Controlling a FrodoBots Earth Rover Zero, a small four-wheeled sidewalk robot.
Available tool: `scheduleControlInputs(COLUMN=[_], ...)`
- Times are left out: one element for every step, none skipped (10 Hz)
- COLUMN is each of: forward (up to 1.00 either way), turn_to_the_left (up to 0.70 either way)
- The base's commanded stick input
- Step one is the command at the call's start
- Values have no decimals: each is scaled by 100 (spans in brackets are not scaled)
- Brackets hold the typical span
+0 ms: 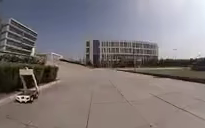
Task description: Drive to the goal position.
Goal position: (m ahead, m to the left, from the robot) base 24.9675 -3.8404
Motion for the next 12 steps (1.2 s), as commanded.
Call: scheduleControlInputs(forward=[70, 70, 70, 70, 70, 70, 70, 70, 70, 70, 70, 70], turn_to_the_left=[0, 0, 0, 0, 0, 0, 0, 0, 0, 0, 0, 0])
